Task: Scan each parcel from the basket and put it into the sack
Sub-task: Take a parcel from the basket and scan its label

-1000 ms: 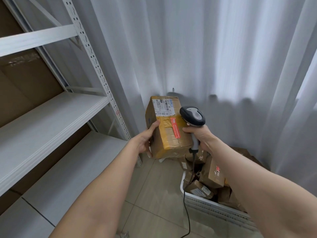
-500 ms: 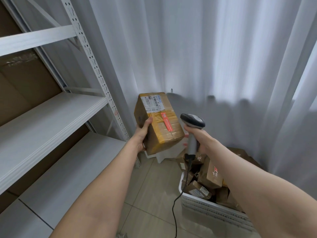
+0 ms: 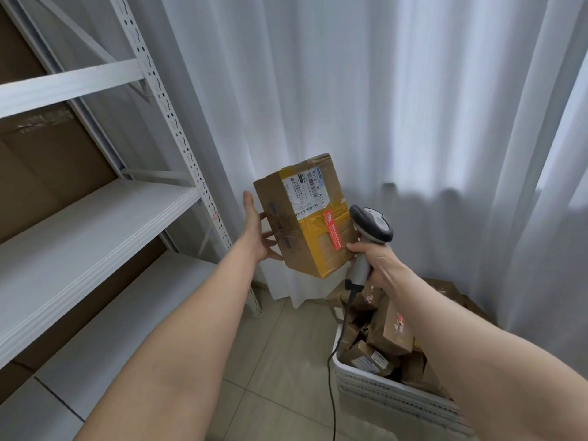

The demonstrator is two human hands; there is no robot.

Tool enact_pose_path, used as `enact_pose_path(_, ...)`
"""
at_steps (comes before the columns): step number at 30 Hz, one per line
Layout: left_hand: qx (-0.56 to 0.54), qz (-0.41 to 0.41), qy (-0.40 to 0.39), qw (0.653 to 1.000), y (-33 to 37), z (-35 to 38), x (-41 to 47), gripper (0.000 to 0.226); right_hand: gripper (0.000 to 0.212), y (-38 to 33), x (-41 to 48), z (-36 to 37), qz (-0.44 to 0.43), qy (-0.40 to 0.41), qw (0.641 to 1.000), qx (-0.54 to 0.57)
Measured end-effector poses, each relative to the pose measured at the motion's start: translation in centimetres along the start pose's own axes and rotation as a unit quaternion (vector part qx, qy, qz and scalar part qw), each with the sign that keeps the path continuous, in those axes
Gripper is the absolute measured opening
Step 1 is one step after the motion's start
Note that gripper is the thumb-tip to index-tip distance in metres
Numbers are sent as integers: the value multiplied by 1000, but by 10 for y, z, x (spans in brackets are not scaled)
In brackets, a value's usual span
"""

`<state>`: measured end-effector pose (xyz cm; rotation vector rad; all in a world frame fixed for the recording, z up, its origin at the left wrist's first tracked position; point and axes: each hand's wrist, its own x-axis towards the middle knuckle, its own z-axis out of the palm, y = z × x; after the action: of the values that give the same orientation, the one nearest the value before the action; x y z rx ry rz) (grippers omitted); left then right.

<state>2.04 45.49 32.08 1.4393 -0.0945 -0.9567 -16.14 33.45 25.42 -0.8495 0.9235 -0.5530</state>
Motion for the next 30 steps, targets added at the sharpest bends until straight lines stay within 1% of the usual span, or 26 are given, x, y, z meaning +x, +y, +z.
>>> enact_pose_path(1, -8, -17, -4, 1000, 6, 0, -1, 102, 34, 0, -1, -2, -5, 3, 1000, -15)
enact_pose_path(3, 1, -41, -13, 999, 16, 2, -2, 111, 41, 0, -2, -3, -15, 6, 999, -38)
enact_pose_path(5, 33, -50, -20, 998, 25, 5, -5, 109, 42, 0, -4, -3, -24, 5, 999, -44)
enact_pose_path(8, 64, -43, -22, 997, 32, 7, -7, 88, 43, -2, -5, -3, -34, 16, 998, -41)
enact_pose_path(10, 68, -21, -21, 997, 33, 5, -4, 65, 38, -3, -4, -4, -41, 16, 999, -27)
enact_pose_path(12, 36, 20, 2, 999, 31, 3, -3, 36, 33, -4, -3, -3, -43, 11, 999, -5)
enact_pose_path(13, 20, 46, 19, 999, 29, 3, 0, 24, 33, -4, -2, -3, -44, 15, 999, 2)
enact_pose_path(14, 29, 75, 35, 996, 26, 4, 0, 16, 35, -4, -1, -3, -45, 24, 999, 9)
enact_pose_path(17, 135, 124, 59, 981, 16, 2, 2, 18, 36, -6, 3, -5, -53, 54, 997, 18)
enact_pose_path(18, 174, 124, 64, 975, 10, 0, 5, 21, 34, -7, 4, -6, -55, 64, 996, 14)
enact_pose_path(19, 197, 114, 64, 972, 6, -4, 9, 46, 33, -8, 4, -7, -57, 73, 996, 8)
enact_pose_path(20, 218, 107, 62, 968, 1, -7, 9, 78, 34, -10, 4, -9, -59, 83, 995, 2)
enact_pose_path(21, 232, 98, 48, 967, -4, -12, 11, 102, 34, -11, 5, -10, -62, 93, 994, -6)
enact_pose_path(22, 249, 96, 22, 963, -8, -13, 11, 116, 34, -12, 5, -12, -65, 101, 993, -13)
enact_pose_path(24, 292, 77, -41, 952, -14, -15, 2, 130, 33, -13, 6, -15, -67, 114, 991, -30)
enact_pose_path(26, 336, 46, -107, 935, -17, -20, -4, 150, 32, -14, 5, -18, -67, 121, 989, -56)
enact_pose_path(28, 374, 13, -151, 915, -19, -24, -6, 156, 28, -16, 5, -20, -63, 123, 987, -79)
enact_pose_path(30, 387, -13, -159, 908, -21, -24, -7, 157, 31, -18, 6, -21, -59, 123, 987, -87)
